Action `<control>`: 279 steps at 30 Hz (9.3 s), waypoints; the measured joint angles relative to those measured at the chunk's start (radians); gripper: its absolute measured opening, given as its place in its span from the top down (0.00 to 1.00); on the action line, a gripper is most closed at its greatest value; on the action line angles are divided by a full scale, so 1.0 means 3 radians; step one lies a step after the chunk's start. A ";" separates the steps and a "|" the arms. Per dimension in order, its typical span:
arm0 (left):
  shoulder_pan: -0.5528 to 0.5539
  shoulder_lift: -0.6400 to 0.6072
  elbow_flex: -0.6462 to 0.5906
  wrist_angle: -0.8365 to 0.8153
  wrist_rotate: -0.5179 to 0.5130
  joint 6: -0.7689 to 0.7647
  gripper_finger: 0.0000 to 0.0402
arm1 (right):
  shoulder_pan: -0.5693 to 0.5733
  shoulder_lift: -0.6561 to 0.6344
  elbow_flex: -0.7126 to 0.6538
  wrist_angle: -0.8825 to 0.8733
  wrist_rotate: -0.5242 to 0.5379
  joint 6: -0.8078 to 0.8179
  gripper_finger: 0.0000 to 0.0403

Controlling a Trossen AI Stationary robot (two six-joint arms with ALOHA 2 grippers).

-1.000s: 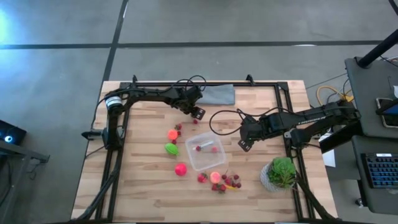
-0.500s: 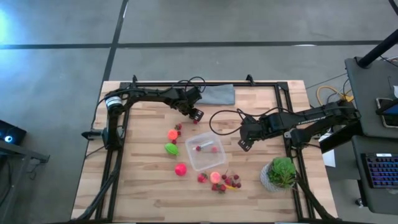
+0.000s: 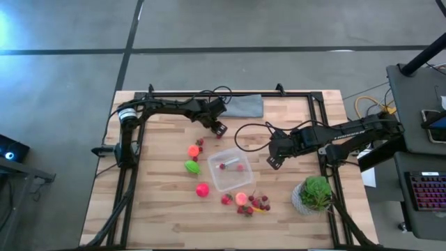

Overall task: Pick and placing Produce into tupperware
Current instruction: Put the red strawberry into the transparent container, then put the red cherry into the transparent container, then put the green melon into the transparent container

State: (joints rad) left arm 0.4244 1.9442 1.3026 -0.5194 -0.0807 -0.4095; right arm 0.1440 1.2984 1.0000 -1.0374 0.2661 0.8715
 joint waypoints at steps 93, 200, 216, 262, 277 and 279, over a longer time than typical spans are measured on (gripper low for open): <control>-0.2189 -0.1199 -0.0711 0.1067 -0.0549 -0.0274 0.46 | 0.0549 -0.0067 0.0212 -0.0090 0.0078 0.1891 0.41; -0.2408 -0.1250 -0.0991 0.0495 -0.0207 -0.0689 0.39 | 0.0688 0.0798 0.0644 0.1440 -0.0072 -0.0359 0.74; -0.2516 -0.2064 -0.1202 -0.0095 -0.0673 -0.0885 0.39 | 0.0303 0.1134 0.0676 0.1714 -0.0507 -0.0581 0.58; -0.2542 -0.2776 -0.2468 0.1143 -0.0492 0.0196 0.39 | 0.2022 0.1078 0.0331 0.0871 -0.0117 0.0637 0.44; -0.2532 -0.2603 -0.2485 0.0607 -0.0639 0.0598 0.39 | 0.2022 0.1077 0.0324 0.0846 -0.0126 0.0384 0.44; -0.2532 -0.2547 -0.2485 0.0685 -0.0652 0.0790 0.39 | 0.2022 0.1077 0.0326 0.0858 -0.0126 0.0327 0.44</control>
State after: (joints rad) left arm -0.3351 1.1800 0.5571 -0.3140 -0.2764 -0.1725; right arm 0.7506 1.6215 1.0977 -0.7802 0.2283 0.9695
